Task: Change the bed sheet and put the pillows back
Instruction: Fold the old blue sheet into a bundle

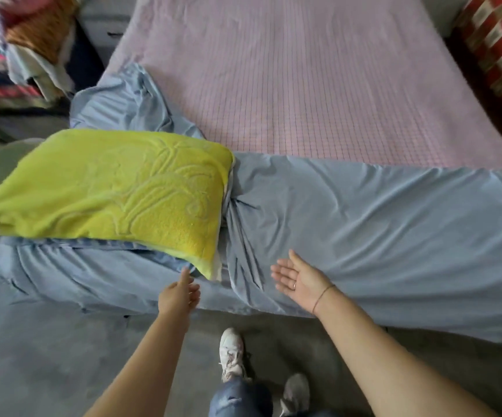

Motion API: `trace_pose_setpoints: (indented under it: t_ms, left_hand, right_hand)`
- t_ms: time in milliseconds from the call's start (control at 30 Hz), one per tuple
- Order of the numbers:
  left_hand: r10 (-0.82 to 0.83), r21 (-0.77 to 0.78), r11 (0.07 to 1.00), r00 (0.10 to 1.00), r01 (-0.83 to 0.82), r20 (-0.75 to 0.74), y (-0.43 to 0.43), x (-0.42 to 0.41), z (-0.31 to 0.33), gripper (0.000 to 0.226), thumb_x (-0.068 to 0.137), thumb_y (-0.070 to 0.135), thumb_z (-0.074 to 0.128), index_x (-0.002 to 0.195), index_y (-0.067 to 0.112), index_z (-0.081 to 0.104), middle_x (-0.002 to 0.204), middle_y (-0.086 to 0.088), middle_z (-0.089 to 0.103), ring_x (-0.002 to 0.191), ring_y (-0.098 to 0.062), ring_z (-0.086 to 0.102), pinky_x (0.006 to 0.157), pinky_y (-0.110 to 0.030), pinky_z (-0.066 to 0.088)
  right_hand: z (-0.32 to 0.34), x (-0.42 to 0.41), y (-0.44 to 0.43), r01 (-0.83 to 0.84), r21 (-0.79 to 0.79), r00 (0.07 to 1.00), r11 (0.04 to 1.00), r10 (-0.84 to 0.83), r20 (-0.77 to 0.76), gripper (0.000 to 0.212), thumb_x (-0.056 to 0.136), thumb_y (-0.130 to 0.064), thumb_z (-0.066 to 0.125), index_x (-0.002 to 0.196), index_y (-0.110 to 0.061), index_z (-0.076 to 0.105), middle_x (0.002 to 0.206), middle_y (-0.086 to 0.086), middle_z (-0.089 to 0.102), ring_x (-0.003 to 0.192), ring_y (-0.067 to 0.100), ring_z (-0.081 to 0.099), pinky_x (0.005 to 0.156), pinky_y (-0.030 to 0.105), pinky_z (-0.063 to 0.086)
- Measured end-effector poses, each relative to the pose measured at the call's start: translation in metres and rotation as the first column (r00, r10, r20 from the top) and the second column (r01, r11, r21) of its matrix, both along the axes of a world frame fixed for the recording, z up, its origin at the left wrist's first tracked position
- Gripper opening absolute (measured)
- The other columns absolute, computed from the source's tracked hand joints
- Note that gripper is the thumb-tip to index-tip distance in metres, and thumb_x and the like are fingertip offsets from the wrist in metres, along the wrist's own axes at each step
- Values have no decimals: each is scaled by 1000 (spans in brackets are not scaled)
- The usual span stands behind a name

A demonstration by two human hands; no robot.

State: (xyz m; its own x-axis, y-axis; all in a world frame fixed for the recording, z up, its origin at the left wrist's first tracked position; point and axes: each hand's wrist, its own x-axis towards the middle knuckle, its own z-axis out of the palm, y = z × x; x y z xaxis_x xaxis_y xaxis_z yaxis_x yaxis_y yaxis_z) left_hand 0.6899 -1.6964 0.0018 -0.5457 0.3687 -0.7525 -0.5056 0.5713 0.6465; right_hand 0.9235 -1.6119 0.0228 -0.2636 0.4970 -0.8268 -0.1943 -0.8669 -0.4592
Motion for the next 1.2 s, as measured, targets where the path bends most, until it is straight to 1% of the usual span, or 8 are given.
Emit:
trace_pose_setpoints:
  t_ms: [100,233,367,500,733,900,1100,1200]
  left_hand:
    - [48,55,997,998,-45,-48,8,-62,18,36,97,39,54,83,6,58,73,-7,59,60,-17,53,62,-25,48]
    - [56,102,994,980,-37,-189,26,-159,37,41,98,42,53,101,1,59,92,-11,62,75,-20,59,73,-31,50]
    - [-54,86,992,915,96,-400,66,-259,59,43,95,47,54,100,5,61,102,-13,66,88,-25,61,80,-40,48]
    - [-265,23,944,795,331,-546,131,-340,79,38,95,43,56,97,6,62,86,-7,62,87,-25,59,73,-34,44]
    - [-699,-209,638,444,741,-561,237,-367,90,55,92,50,57,129,10,59,129,-4,59,117,-24,54,89,-30,39]
    - [-823,-249,469,318,847,-471,263,-338,75,65,93,51,56,144,12,45,146,-9,47,132,-27,44,106,-36,36]
    - [-864,-457,198,-66,867,-499,283,-340,48,71,91,54,55,142,7,43,146,-13,45,132,-31,43,108,-43,36]
    - [-845,-550,117,-208,827,-492,303,-352,36,83,87,63,54,149,13,34,153,-9,36,140,-29,34,113,-46,29]
  right_hand:
    - [25,-57,22,-130,118,991,984,128,26,53,98,-43,45,137,-7,46,139,11,50,132,25,44,110,41,32]
    - [55,-138,54,-159,228,987,961,150,57,55,96,-44,48,142,-15,41,141,11,46,133,23,42,110,42,29]
    - [65,-215,73,-1,3,1000,1000,1,-10,42,88,-54,57,102,-14,56,94,6,58,87,19,57,84,42,43]
    - [50,-294,47,39,-202,997,979,-51,-53,55,83,-61,59,99,-9,56,94,9,57,83,21,57,80,42,44]
    - [37,-373,14,160,-277,985,947,-172,-19,60,85,-55,57,122,-7,56,134,23,53,125,37,51,114,43,30]
    - [21,-389,7,197,-231,980,953,-189,57,82,84,-53,61,140,3,42,143,27,42,135,35,40,115,48,25]
    - [12,-414,-4,274,-273,962,922,-263,75,73,75,-61,64,129,-15,48,140,11,48,126,19,50,107,39,36]
    - [8,-429,6,376,-291,926,880,-367,87,92,69,-64,68,143,-19,37,145,4,40,136,21,39,105,35,37]
